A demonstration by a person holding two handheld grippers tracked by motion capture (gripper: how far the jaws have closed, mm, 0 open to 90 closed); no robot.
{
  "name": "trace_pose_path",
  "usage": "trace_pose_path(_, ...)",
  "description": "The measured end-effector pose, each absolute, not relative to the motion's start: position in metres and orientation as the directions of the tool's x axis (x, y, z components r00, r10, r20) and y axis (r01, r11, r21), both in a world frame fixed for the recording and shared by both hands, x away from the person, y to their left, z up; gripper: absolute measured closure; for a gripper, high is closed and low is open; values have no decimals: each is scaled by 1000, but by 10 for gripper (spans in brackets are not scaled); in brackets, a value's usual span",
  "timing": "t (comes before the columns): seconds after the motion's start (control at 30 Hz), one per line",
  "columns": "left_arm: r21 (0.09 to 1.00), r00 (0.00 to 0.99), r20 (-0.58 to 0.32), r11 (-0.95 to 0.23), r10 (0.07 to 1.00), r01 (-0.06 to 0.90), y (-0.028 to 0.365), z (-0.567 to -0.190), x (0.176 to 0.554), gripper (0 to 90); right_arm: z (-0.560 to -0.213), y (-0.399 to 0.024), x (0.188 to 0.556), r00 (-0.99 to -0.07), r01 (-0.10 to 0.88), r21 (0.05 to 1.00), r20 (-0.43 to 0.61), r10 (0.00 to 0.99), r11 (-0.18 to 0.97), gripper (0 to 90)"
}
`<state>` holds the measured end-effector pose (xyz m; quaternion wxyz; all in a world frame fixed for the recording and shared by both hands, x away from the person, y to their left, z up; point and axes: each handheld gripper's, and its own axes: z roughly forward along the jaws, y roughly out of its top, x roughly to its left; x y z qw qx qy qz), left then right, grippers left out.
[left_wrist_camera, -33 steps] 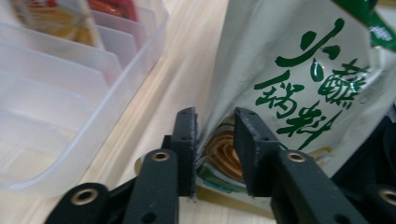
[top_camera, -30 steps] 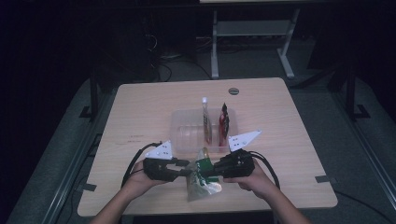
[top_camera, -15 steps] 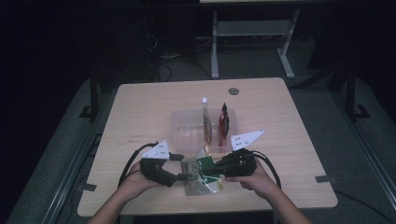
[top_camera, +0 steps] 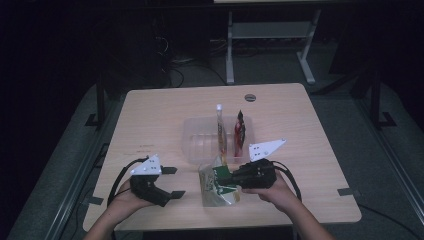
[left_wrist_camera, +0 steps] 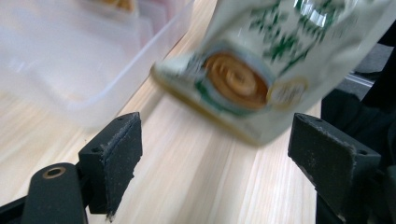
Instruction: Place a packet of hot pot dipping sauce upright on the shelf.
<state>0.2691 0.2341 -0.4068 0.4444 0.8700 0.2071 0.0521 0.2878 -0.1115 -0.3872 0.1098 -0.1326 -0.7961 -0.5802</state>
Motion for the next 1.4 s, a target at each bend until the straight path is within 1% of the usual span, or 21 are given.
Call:
trace_pose_path(0.13, 789, 891, -101, -509, 444, 343, 254, -410, 262, 172, -382, -112, 289, -941, 337, 901, 324, 95, 273, 900)
trace_pose_path(0.27, 789, 881, -99, -503, 462, 352, 261, -411, 265, 172, -374, -110, 293, -947, 319, 916, 301, 108, 244, 900)
trace_pose_path(0.53, 783, 873, -115, -498, 475, 373, 264, -416, 268, 171, -355, -99, 306, -954, 294, 925, 268, 136, 240, 900)
trace_pose_path(0.63, 778, 874, -106, -508, 473, 369, 267, -417, 270, 171, -349, -95, 313, -954, 290, 930, 262, 148, 225, 900)
trace_pose_path(0.8, 776, 875, -102, -513, 473, 368, 269, -418, 272, 171, -342, -90, 325, -949, 292, 937, 259, 181, 191, 900)
trace_pose_path(1.03, 768, 877, -105, -522, 470, 371, 269, -421, 274, 171, -331, -87, 344, -937, 302, 934, 254, 241, 192, 900)
trace_pose_path(1.23, 762, 879, -106, -530, 464, 372, 267, -423, 274, 171, -330, -89, 358, -921, 321, 927, 257, 294, 195, 900)
trace_pose_path(1.4, 760, 882, -105, -535, 460, 369, 266, -424, 274, 171, -337, -90, 366, -905, 341, 919, 264, 333, 196, 900)
